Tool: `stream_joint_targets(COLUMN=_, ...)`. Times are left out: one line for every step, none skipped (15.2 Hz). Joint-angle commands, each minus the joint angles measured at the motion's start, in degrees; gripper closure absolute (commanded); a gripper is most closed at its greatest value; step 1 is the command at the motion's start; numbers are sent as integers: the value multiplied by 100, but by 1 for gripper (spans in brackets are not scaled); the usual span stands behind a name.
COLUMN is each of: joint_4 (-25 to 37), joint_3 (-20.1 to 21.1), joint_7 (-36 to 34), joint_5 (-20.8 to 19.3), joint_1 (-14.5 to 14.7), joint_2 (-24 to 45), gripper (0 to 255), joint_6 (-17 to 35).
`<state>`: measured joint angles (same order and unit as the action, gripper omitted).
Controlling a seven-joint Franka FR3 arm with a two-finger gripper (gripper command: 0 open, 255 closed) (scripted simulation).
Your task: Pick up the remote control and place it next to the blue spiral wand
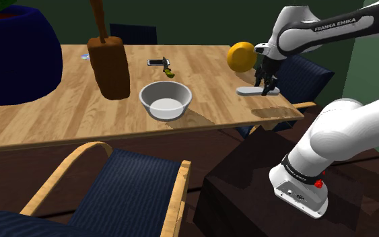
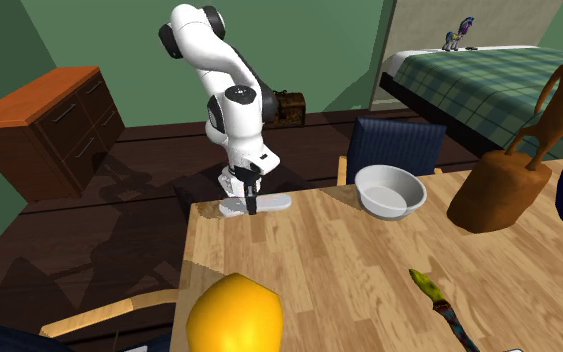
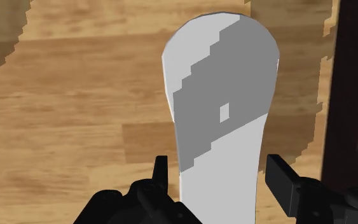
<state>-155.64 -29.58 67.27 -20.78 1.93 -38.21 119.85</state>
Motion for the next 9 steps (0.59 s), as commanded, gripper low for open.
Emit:
stream_joint_targets(joint_4=106, joint_3=61, joint_7=4, joint_5=36, joint_1=-2, joint_2=-99, gripper=255, joint_6=-206)
stream_joint_targets(joint_4=160, joint_3=88, joint_7=6, joint_5=55, joint_1=1, joint_2=-136, gripper=255, joint_6=-297)
stream_joint_targets(joint_4=216, joint_3=115, joint_7=8, joint_5=74, joint_1=4, joint_2=-171, gripper=255, joint_6=-387)
stream_joint_targets(joint_4=273, joint_3=142, joint_7=10, joint_5=93, joint_1=7, joint_2=-204, gripper=255, joint_6=-476)
stream_joint_targets(joint_4=331, joint_3=168, joint_7=12, joint_5=112, joint_1=11, joint_2=-234, gripper=255, joint_6=-564)
stream_joint_targets(joint_4=390, joint_3=193, joint_7=15, joint_5=131, joint_1=15, joint_2=-262, gripper=255, joint_6=-651)
stream_joint_targets(joint_4=445, joint_3=216, joint_7=17, joint_5=149, joint_1=19, joint_2=-286, gripper=255, joint_6=-730)
stream_joint_targets(joint_4=535, joint_3=267, joint_7=-78, joint_5=239, joint_1=137, joint_2=-114, gripper=255, joint_6=-657)
stream_joint_targets(joint_4=632, joint_3=314, joint_7=-167, joint_5=330, joint_1=252, joint_2=61, gripper=255, joint_6=-586)
